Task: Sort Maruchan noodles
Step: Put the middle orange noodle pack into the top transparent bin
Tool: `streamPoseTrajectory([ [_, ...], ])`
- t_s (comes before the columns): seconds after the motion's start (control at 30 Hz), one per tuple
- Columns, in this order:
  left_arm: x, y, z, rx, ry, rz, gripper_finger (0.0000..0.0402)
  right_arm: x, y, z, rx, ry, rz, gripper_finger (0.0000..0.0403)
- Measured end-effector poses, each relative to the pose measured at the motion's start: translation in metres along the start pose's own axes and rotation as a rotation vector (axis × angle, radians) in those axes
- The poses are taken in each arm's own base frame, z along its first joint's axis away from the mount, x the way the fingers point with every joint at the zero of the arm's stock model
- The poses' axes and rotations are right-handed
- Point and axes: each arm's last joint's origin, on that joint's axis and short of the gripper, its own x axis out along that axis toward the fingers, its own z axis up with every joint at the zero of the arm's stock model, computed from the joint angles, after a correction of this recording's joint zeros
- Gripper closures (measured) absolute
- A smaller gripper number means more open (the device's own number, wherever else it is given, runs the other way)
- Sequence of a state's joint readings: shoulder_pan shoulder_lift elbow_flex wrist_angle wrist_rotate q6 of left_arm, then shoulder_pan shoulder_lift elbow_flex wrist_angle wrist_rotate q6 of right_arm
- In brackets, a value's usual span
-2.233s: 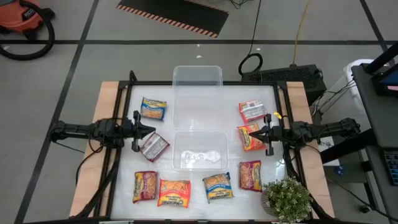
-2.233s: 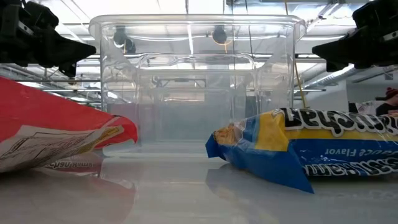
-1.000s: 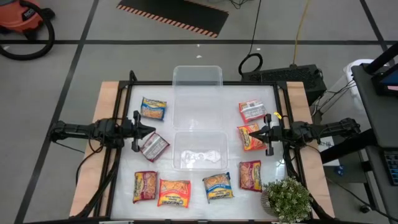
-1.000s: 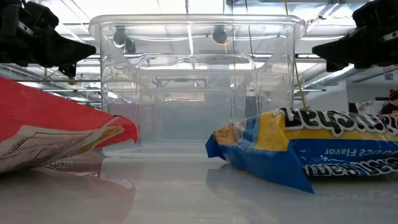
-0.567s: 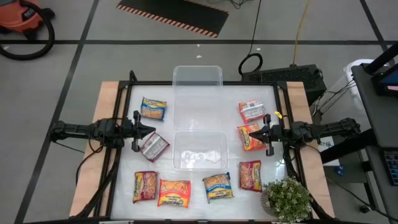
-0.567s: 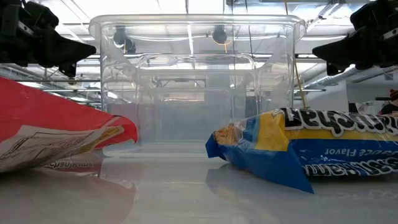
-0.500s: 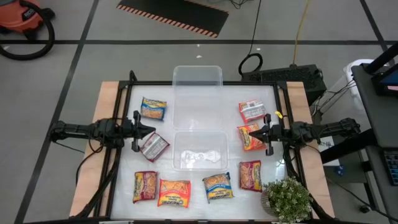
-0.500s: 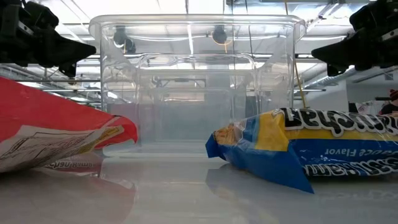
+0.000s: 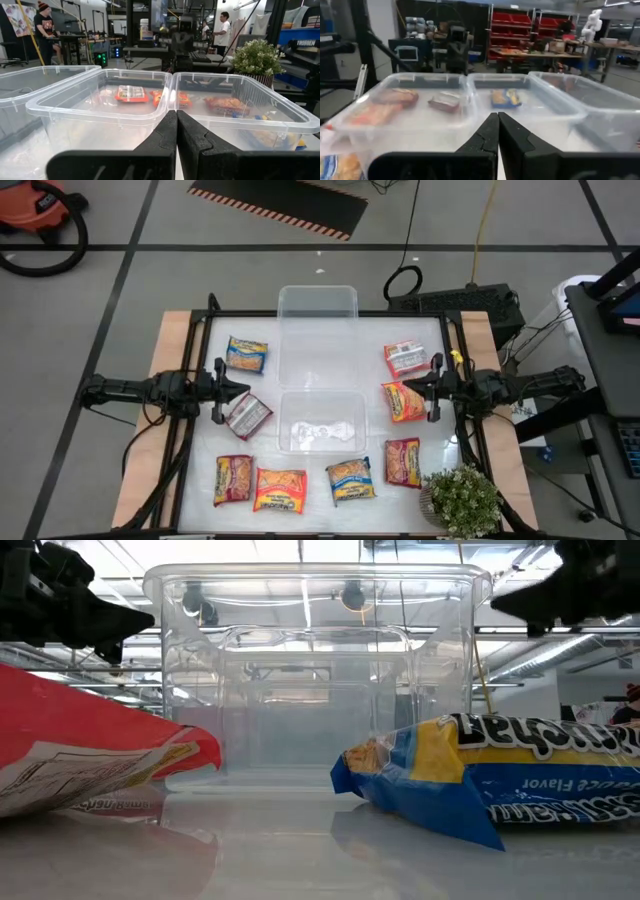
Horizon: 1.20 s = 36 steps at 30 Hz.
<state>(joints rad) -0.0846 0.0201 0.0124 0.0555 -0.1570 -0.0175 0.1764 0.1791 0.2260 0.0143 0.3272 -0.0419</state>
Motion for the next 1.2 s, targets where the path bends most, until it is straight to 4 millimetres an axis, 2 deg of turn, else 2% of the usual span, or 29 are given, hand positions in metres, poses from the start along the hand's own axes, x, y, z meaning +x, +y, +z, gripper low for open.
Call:
streamPoseTrajectory([
  [0.37,0.0,0.0,0.0,0.039,-0.001,0.0,0.0396,0.006,-0.006,0.115,-0.036,0.111,-0.094,0.0403],
  [0.5,0.0,0.0,0.001,0.038,-0.007,0.0,0.0396,0.016,-0.007,0.145,-0.096,0.228,-0.207,0.0403],
  [0.63,0.0,0.0,0.001,0.038,-0.006,0.0,0.0396,0.028,-0.004,0.165,-0.103,0.337,-0.219,0.0403],
  [0.73,0.0,0.0,0.001,0.038,-0.006,0.0,0.0396,0.039,0.0,0.17,-0.095,0.422,-0.231,0.0403],
  [0.83,0.0,0.0,0.001,0.039,-0.007,0.0,0.0396,0.052,0.004,0.167,-0.111,0.506,-0.258,0.0403],
  [1.0,0.0,0.0,0.001,0.041,-0.007,0.001,0.0396,0.068,0.01,0.145,-0.137,0.706,-0.286,0.0403],
  [1.2,0.0,0.0,0.004,0.055,-0.038,0.014,0.0396,0.072,0.015,0.118,-0.05,0.971,-0.323,0.0403],
])
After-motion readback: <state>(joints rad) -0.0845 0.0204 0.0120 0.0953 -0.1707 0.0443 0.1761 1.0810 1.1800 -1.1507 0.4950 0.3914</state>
